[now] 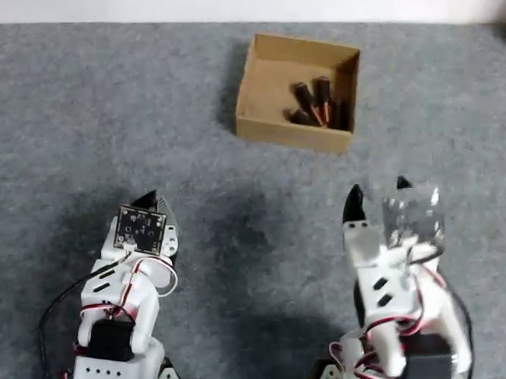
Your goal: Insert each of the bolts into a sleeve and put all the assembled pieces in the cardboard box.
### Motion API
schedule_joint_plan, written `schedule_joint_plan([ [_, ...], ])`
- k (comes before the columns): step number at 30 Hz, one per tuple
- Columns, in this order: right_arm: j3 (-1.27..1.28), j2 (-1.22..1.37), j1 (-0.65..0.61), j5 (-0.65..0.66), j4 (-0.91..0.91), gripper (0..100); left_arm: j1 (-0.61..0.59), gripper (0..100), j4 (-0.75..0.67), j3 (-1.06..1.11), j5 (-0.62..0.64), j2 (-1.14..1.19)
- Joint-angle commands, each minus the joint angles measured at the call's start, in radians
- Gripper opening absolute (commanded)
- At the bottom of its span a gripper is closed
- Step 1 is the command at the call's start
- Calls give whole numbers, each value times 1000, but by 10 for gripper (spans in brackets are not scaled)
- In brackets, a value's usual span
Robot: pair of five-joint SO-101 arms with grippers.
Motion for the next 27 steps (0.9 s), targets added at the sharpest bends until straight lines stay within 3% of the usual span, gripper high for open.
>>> schedule_joint_plan([
  [1, 231, -191, 16, -5, -111, 190, 19, 35, -28, 4, -3, -12],
  [9, 562, -176, 27, -11, -208, 190, 136, 37, -18, 24, -5, -5],
  [13, 671, -176, 27, -8, -206, 190, 140, 38, 130, 24, -6, -7],
  [21, 745, -174, 44, -6, -91, 190, 13, 38, 414, 24, -5, -10],
  [27, 745, -173, 44, -5, 94, 190, -105, 38, 542, 24, -5, -12],
])
